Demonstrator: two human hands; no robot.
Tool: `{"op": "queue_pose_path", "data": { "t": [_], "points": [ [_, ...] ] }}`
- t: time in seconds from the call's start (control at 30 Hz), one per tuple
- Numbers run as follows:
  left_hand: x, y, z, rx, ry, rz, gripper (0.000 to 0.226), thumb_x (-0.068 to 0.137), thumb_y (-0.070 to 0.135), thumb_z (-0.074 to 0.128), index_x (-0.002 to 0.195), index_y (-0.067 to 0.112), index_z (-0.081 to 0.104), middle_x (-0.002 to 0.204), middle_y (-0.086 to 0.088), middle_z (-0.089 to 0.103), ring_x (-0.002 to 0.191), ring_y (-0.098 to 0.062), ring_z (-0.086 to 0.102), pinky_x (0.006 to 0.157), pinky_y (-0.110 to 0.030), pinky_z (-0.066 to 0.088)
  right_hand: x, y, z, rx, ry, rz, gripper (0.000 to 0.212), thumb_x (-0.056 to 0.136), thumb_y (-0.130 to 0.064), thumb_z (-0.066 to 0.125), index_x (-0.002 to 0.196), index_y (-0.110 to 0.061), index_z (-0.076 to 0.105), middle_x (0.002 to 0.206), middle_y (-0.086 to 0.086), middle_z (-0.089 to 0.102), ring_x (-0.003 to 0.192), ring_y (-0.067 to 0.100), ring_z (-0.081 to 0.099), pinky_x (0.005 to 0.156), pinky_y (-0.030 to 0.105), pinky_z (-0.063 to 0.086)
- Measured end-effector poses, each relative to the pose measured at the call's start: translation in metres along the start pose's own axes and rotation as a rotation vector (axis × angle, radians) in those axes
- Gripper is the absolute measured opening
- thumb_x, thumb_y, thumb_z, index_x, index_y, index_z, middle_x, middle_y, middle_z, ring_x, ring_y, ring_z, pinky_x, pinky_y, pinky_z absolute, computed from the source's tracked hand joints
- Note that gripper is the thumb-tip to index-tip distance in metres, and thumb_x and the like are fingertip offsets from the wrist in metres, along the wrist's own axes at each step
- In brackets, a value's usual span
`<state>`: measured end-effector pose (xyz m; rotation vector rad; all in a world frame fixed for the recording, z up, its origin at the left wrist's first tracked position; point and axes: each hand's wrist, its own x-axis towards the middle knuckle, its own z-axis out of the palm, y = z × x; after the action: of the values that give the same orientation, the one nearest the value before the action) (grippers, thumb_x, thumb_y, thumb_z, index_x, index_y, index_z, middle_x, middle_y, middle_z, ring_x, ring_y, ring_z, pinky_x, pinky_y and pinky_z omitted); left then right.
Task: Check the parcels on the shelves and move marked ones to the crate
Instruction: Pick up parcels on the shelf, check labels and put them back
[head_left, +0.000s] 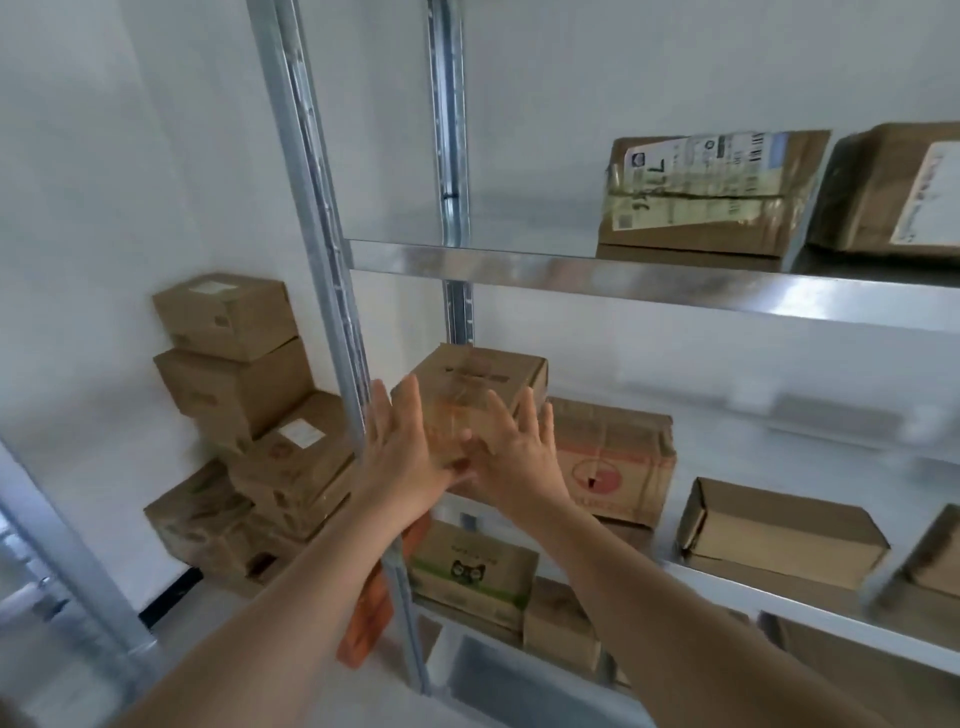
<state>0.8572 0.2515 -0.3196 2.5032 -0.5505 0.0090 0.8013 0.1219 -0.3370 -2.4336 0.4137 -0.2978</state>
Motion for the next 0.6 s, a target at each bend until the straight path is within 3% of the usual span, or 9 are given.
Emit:
{"op": "queue_pose_path", "data": {
  "t": [0.1,0.17,0.23,0.4,0.6],
  "points": [
    [0.031,-0.01,0.014,-0.04,-0.028,-0.011,0.131,0.071,0.07,0.068,0.155,0.029,-0.023,0.163,-0.007,-0.029,0.153,-0.032,-0.01,0.12,-0.055,0.022,0.025,0.01,0.012,0.122,0.029,0.082,0.065,0.103,-0.054,0.037,0.16,-0.038,0.011,0.172,0.005,-0.003,0.158,0.033,-0.005,0.126,0.057,0.012],
    [0.056,-0.019,0.024,-0.057,-0.042,-0.02,0.132,0.07,0.07,0.069,0.154,0.03,-0.024,0.163,-0.007,-0.028,0.154,-0.034,-0.001,0.119,-0.056,0.027,0.042,0.015,0.021,0.14,0.062,0.126,0.075,0.092,-0.066,0.032,0.159,-0.037,0.014,0.17,0.003,0.011,0.155,0.034,0.016,0.12,0.06,0.03],
    [0.077,-0.027,0.033,-0.069,-0.05,-0.037,0.13,0.073,0.068,0.069,0.155,0.028,-0.023,0.164,-0.008,-0.026,0.154,-0.033,0.001,0.119,-0.054,0.029,0.056,0.023,0.03,0.15,0.083,0.149,0.085,0.086,-0.073,0.028,0.16,-0.032,0.015,0.169,0.002,0.018,0.15,0.031,0.03,0.115,0.057,0.039],
    [0.126,-0.042,0.052,-0.122,-0.073,-0.07,0.124,0.079,0.061,0.071,0.157,0.026,-0.02,0.165,-0.008,-0.023,0.154,-0.033,-0.002,0.12,-0.055,0.021,0.086,0.038,0.048,0.149,0.118,0.212,0.062,0.1,-0.052,0.04,0.156,-0.026,0.03,0.158,-0.001,0.037,0.136,0.023,0.047,0.109,0.047,0.047],
    [0.158,-0.062,0.064,-0.225,-0.062,-0.174,0.123,0.08,0.048,0.078,0.158,0.027,-0.015,0.166,-0.011,-0.016,0.153,-0.039,-0.004,0.12,-0.06,0.017,0.102,0.044,0.058,0.157,0.172,0.259,0.073,0.086,-0.069,0.033,0.149,-0.03,0.038,0.151,-0.008,0.041,0.131,0.019,0.049,0.103,0.049,0.052]
  ]
}}
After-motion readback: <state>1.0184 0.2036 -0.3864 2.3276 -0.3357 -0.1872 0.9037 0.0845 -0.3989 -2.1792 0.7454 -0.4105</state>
